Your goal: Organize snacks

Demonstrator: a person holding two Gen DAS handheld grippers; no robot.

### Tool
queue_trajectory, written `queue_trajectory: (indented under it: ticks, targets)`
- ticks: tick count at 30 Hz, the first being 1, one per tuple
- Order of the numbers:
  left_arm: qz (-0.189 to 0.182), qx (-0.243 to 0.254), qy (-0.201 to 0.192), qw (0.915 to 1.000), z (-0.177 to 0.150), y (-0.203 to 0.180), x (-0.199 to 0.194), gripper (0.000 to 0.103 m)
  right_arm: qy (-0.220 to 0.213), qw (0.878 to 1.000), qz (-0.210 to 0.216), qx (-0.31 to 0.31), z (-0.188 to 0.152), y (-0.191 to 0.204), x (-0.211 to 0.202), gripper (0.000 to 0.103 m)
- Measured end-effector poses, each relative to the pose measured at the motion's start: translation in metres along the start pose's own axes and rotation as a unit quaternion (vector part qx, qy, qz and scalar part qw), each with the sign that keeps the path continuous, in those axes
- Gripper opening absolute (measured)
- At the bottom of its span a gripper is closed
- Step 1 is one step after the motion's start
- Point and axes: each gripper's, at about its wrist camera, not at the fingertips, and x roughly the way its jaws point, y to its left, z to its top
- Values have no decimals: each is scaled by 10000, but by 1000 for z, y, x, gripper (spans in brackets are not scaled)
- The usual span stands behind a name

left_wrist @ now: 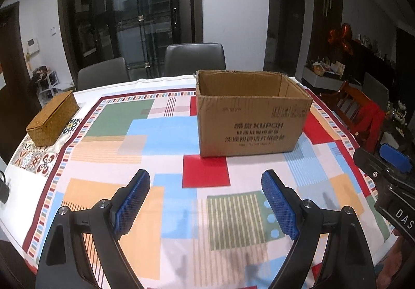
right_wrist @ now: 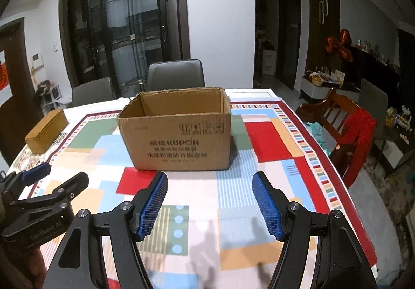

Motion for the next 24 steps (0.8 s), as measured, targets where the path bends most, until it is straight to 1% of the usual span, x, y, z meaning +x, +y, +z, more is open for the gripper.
queue_trajectory:
  ticks: [9, 14, 17, 24]
  targets:
    - [6, -118, -94, 9999, -26, 6, -24, 88, -135, 9999, -12, -73, -13, 6, -23, 69]
    - [-36, -196, -105, 9997, -34, 6, -36, 88, -113, 9999, 71, -76, -22, 9, -33, 69]
    - [-16, -181, -140, 9997, -37, 6, -41, 88, -150, 9998, 43, -97, -27, 10, -40, 69]
    - [151, -186, -503, 9984, -42, 7, -64, 88, -325, 9994, -98, -43, -29, 5, -56, 69]
